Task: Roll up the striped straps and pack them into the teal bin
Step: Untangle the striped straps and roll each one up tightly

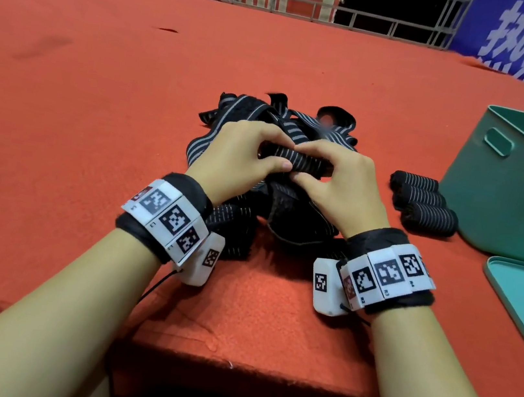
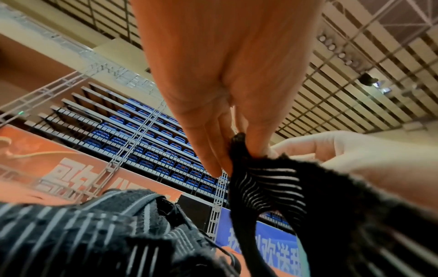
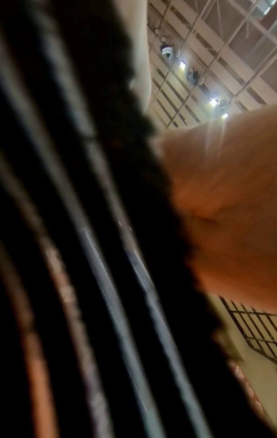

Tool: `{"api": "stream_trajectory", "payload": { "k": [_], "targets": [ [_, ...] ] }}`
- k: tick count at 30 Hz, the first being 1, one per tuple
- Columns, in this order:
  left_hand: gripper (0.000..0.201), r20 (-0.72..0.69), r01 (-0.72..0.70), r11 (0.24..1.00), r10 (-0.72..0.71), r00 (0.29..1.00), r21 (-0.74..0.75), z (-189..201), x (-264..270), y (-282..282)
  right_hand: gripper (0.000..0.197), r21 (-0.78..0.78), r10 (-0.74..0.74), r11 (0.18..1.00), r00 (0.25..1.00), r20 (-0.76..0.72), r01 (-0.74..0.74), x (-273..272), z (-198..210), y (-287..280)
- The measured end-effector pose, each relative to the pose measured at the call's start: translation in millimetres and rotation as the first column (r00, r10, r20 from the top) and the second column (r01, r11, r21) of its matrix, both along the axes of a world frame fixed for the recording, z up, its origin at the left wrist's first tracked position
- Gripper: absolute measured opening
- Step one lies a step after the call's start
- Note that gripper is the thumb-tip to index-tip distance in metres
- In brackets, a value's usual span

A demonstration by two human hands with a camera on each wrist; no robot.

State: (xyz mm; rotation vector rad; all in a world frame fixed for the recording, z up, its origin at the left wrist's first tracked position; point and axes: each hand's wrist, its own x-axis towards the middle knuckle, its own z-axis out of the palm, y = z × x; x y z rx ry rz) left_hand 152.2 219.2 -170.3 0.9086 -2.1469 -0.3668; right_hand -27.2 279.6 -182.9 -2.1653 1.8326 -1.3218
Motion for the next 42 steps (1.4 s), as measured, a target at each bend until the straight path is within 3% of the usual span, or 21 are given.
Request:
{"api": "stream_trajectory", "payload": {
  "k": [5,17,20,23,25,27,30,32,35,38,39,40,42],
  "targets": [
    [0.022,-0.117,0.049,0.997,-0.042,0.992,0.057,6.8,3.8,0.0,0.039,0.07,-0.005,0.998,1.0,0.008,0.004,-4.2,10.5,7.2],
    [0.025,-0.141,0.124,0.992,-0.121,0.983,0.016,8.8,-0.9,-1.3,0.035,-0.228,-0.033,0.972,0.995,0.096,0.054,-8.4,10.3,3.0],
    [0.022,-0.192,0.087,0.995,-0.093,0.977,-0.039,14.1,-1.8,-2.6,0.04,-0.122,-0.074,0.989,0.993,0.09,0.085,-2.6,18.2,4.6],
    [0.022,-0.242,0.031,0.994,-0.056,0.969,-0.109,15.4,1.6,-4.6,0.071,0.073,-0.039,0.997,0.989,0.145,0.028,-5.5,24.3,7.2],
    [0.022,-0.302,-0.024,0.991,-0.018,0.953,-0.135,14.5,5.6,-7.8,0.093,0.256,-0.027,0.966,0.979,0.204,-0.026,-10.2,26.2,9.7],
    [0.022,-0.361,-0.07,0.987,0.012,0.932,-0.148,13.9,8.3,-10.2,0.099,0.436,-0.023,0.899,0.988,0.152,-0.047,-13.3,25.1,11.1],
    [0.023,-0.416,-0.088,0.987,0.025,0.909,-0.133,12.7,6.5,-11.9,0.085,0.66,0.066,0.748,0.997,0.028,-0.068,-6.0,15.4,12.9],
    [0.023,-0.412,-0.08,0.989,0.022,0.911,-0.125,11.2,3.0,-11.0,0.067,0.707,0.101,0.703,0.995,0.008,-0.077,0.6,1.7,9.8],
    [0.023,-0.4,-0.085,0.988,0.027,0.916,-0.129,9.8,1.0,-9.1,0.055,0.63,0.092,0.767,0.993,0.073,-0.117,4.0,-10.1,2.4],
    [0.024,-0.408,-0.119,0.983,0.053,0.912,-0.139,9.7,5.7,-10.0,0.018,0.386,-0.07,0.922,0.995,0.069,0.038,1.4,2.9,4.0],
    [0.025,-0.415,-0.135,0.981,0.065,0.908,-0.142,9.8,7.8,-10.7,0.011,0.327,-0.129,0.939,0.99,0.053,0.105,-0.1,6.8,6.0],
    [0.025,-0.422,-0.143,0.98,0.071,0.904,-0.141,9.6,9.7,-11.4,0.016,0.322,-0.159,0.935,0.987,0.013,0.147,-1.1,10.4,8.6],
    [0.024,-0.434,-0.125,0.984,0.058,0.899,-0.128,9.1,11.1,-11.6,0.024,0.448,-0.147,0.879,0.987,-0.07,0.162,-3.3,13.4,11.3]
  ]
}}
